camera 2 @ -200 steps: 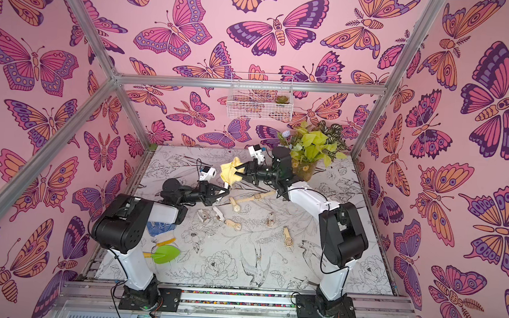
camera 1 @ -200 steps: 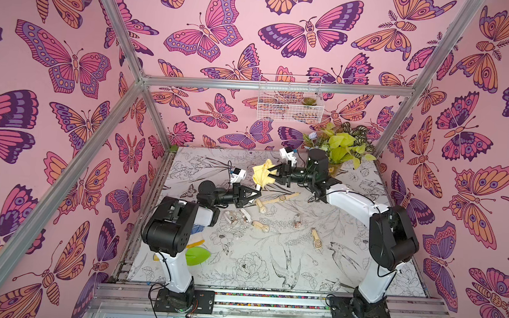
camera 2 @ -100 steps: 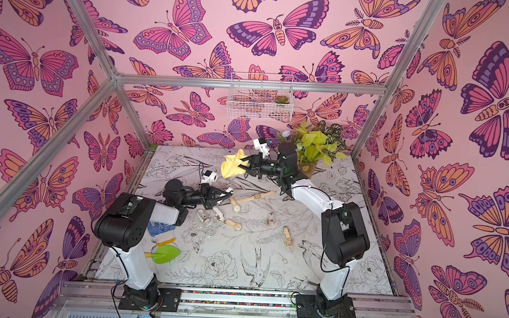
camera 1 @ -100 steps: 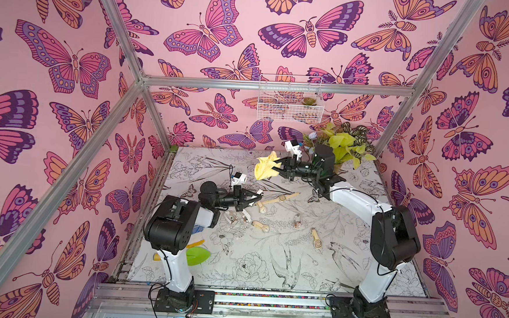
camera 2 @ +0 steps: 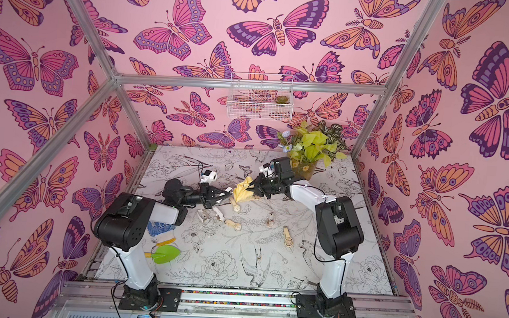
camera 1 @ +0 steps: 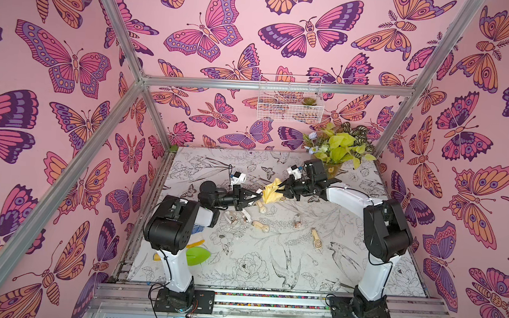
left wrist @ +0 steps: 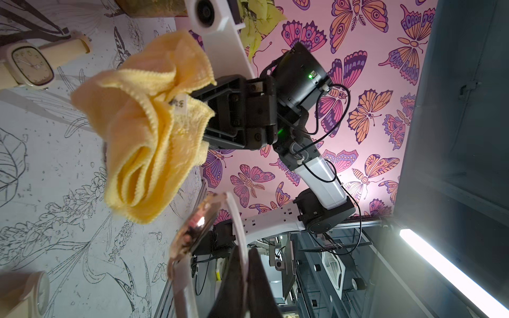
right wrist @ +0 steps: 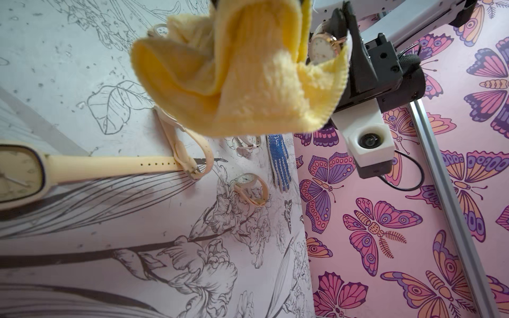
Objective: Wipe the watch dial
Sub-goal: Wipe the dirt from the watch dial.
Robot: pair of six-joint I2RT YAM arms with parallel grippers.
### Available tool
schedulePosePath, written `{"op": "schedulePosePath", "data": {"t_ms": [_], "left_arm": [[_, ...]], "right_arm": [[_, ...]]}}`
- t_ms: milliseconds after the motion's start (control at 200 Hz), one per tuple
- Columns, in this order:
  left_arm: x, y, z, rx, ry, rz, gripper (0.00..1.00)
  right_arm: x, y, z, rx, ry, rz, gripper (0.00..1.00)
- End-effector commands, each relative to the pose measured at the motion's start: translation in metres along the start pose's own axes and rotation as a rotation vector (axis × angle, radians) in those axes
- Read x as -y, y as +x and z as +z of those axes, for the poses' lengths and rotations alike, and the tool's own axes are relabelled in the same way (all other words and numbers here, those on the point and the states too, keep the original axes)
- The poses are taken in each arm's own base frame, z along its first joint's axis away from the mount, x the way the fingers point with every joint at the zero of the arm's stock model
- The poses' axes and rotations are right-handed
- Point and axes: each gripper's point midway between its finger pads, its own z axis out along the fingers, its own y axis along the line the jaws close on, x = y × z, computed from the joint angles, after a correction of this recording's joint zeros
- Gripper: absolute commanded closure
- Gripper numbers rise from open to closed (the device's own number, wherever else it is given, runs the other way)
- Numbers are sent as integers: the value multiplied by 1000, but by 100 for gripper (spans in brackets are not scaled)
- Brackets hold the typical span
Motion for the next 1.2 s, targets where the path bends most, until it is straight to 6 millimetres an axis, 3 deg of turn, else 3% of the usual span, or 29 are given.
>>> {"op": "schedulePosePath", "data": {"t_ms": [0, 115, 401, 621, 761, 911, 1197], "left_arm": [[13, 0, -2, -16, 11, 49, 100], [11, 0, -2, -17, 10, 45, 100], [9, -1, -2, -15, 8, 43, 100], [6, 0, -4, -9, 5, 40, 100], [2, 0, -5, 0, 1, 35, 100], [2, -1, -5, 2, 2, 35, 100], [2, 1, -6, 9, 0, 31, 100]], "right_arm": [[-27, -4, 0, 4, -108, -46, 100], [-48, -4, 4, -16, -188, -68, 100], [-81, 26, 22, -127, -299, -134, 100], [-110, 32, 7, -140, -457, -142, 100], [-127, 36, 8, -199, -569, -107, 100], [-137, 32, 6, -223, -691, -48, 100], [-175, 24, -20, -215, -764, -109, 100]]}}
